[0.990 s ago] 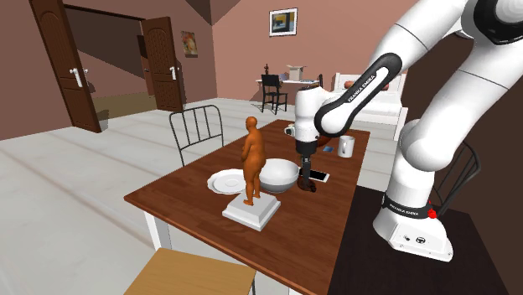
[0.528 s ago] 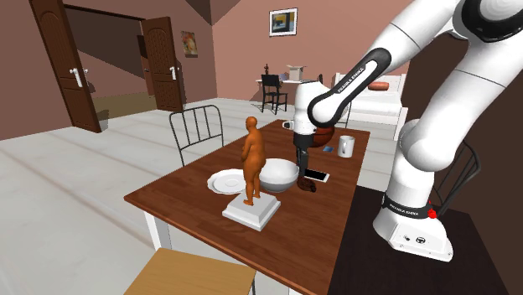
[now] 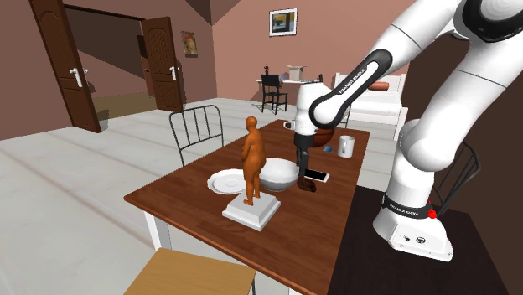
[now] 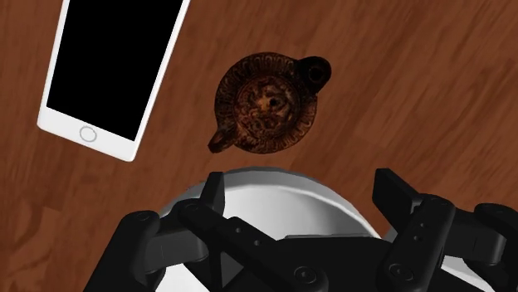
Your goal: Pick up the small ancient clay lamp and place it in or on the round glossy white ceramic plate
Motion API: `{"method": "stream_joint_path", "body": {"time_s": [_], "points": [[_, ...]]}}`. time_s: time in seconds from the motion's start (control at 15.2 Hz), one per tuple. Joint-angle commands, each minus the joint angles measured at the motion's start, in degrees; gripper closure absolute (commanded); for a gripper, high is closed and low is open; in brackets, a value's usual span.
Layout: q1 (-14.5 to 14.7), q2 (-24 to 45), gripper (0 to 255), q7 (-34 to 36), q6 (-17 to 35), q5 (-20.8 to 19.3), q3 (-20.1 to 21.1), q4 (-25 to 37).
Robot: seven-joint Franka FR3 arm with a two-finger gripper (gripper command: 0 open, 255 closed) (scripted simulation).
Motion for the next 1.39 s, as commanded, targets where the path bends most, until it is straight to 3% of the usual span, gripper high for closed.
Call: {"method": "stream_joint_path", "body": {"time_s": [0.0,0.07,0.13,0.53,0.73,0.99,1.06,1.12,1.32], "points": [[0.58,4.76,0,0.05,3.81,0.23,0.39,-0.25],[0.61,4.76,0,0.06,3.82,0.21,0.36,-0.25],[0.3,4.78,255,-0.4,3.79,-0.01,0.01,-0.24],[-0.42,4.81,255,-1.61,3.36,-0.49,-0.87,0.16],[0.65,4.76,255,0.08,3.82,0.18,0.31,-0.25],[0.43,1.15,255,0.41,-0.63,-0.17,0.44,0.59],[0.41,2.08,255,0.22,0.54,-0.13,0.33,0.37],[0.41,2.08,0,0.22,0.54,-0.13,0.33,0.37],[-8.58,6.53,0,29.74,8.45,-2.32,6.53,-1.38]]}}
